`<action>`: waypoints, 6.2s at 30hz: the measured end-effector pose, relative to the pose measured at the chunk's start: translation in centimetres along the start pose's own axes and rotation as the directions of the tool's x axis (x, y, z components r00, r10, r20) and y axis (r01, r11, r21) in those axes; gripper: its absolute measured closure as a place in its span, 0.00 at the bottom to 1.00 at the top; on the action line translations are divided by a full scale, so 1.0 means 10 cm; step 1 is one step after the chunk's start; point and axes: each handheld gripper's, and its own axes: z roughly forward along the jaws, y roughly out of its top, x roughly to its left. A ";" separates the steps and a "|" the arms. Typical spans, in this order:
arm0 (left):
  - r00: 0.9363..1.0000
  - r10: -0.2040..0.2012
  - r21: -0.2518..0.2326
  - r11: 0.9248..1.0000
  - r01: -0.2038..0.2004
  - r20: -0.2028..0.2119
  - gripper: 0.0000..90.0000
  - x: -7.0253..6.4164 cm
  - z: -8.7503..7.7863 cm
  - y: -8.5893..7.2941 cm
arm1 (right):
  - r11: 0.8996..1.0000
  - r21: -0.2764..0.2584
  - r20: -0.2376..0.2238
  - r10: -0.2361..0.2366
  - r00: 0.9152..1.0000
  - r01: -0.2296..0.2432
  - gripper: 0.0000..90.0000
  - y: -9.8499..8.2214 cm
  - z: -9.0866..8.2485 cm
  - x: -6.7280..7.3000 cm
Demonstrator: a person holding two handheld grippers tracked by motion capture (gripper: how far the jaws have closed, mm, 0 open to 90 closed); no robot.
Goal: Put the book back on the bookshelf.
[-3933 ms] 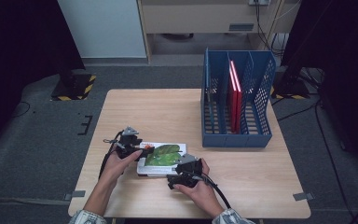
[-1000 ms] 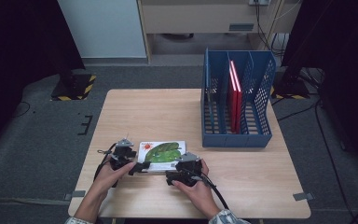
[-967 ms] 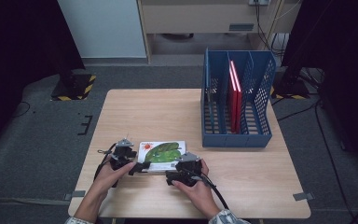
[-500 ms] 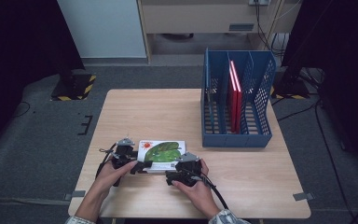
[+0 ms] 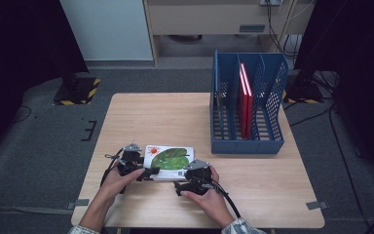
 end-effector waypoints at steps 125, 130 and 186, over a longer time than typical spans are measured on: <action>0.991 0.070 -0.063 0.995 -0.078 -0.113 0.66 -0.08 -0.20 0.04 | 1.000 -0.013 0.043 -0.022 0.999 0.023 0.13 0.52 0.04 -0.37; 0.990 0.066 -0.088 0.993 -0.077 -0.122 0.66 -0.07 -0.22 0.05 | 0.999 -0.017 0.057 -0.032 0.998 0.033 0.14 0.53 0.06 -0.37; 0.967 0.089 -0.161 0.978 -0.130 -0.238 0.69 -0.14 -0.34 0.10 | 0.985 -0.164 0.080 -0.045 0.996 0.057 0.36 0.57 -0.15 -0.27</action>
